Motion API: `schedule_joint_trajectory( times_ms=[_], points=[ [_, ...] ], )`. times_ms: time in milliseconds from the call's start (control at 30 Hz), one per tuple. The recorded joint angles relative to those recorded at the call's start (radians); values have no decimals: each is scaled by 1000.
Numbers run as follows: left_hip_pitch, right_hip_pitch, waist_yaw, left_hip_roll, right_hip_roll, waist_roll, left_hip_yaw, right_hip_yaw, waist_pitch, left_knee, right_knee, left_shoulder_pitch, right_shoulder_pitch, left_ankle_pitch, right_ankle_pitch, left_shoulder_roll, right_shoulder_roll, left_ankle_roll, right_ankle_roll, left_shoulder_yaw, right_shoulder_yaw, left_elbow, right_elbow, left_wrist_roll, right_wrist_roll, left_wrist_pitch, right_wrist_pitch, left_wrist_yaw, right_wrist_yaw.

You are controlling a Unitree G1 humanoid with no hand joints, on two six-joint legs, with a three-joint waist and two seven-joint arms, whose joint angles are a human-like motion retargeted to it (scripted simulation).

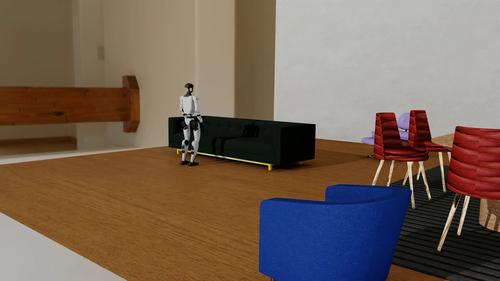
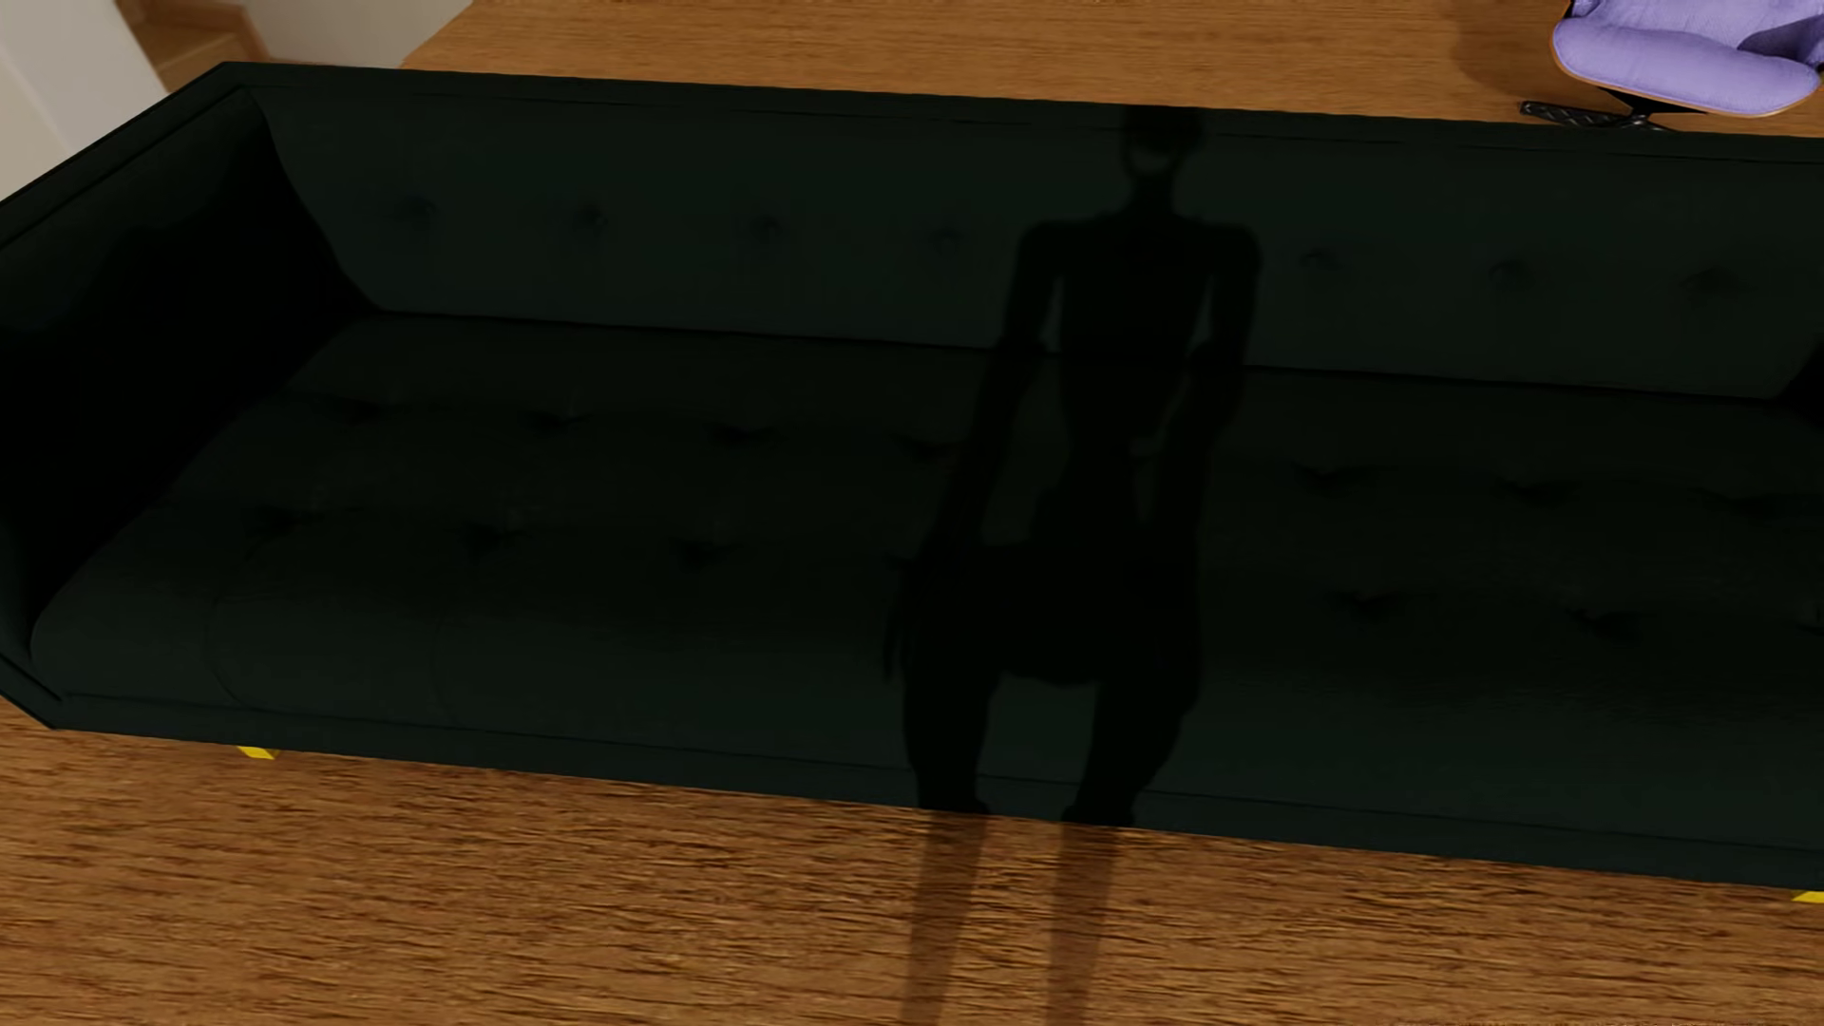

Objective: Walk towards the dark green sofa

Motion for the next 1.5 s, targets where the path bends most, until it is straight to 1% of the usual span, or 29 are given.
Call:
schedule_joint_trajectory(
  times_ms=[133, 200, 333, 667, 733, 967, 1367, 1500],
  points=[
    [-1, -1, 1, 1, 1, -1, 5, 5, 0, 5, 4, -5, -2, -3, -2, 4, -2, 0, 1, -20, 14, 5, -3, 1, 5, -6, 3, -6, 0],
    [-2, -2, 0, 0, 0, -1, 6, 6, 1, 7, 6, 1, -1, -4, -3, 6, -10, 1, 2, -29, 13, 0, 2, -1, 8, -6, -8, -7, -4],
    [-1, -2, -1, -2, -2, 0, 7, 7, 2, 8, 8, 7, 3, -5, -5, 11, -12, 2, 3, -48, 17, 1, 7, -7, 8, -2, -13, -15, -4],
    [-3, -9, -4, -4, -4, 2, 10, 10, 13, 11, 21, 16, 23, -7, -8, 30, -12, 5, 6, -67, 2, 3, 4, -26, 14, 6, -7, -11, -15],
    [-3, -10, -3, -5, -5, 2, 10, 10, 15, 10, 22, 10, 25, -6, -7, 32, -8, 5, 7, -68, 7, 7, -5, -28, 14, 4, 3, -6, -15],
    [-3, -14, -3, -7, -7, 3, 9, 8, 19, 8, 28, 0, 30, -4, -7, 31, -11, 7, 10, -70, 15, 2, -11, -39, 28, 1, 12, -4, -23],
    [-3, -17, -1, -4, -6, 1, 8, 4, 18, 10, 35, -4, 22, -7, -6, 36, -14, 7, 12, -83, 38, 0, -8, -46, 30, 2, 17, -1, -21],
    [-1, -17, -2, -2, -3, 0, 14, 10, 15, 9, 37, -8, 9, -8, -6, 42, -16, 6, 10, -98, 49, 8, -6, -36, 27, -1, 13, -4, -15]
  ],
)
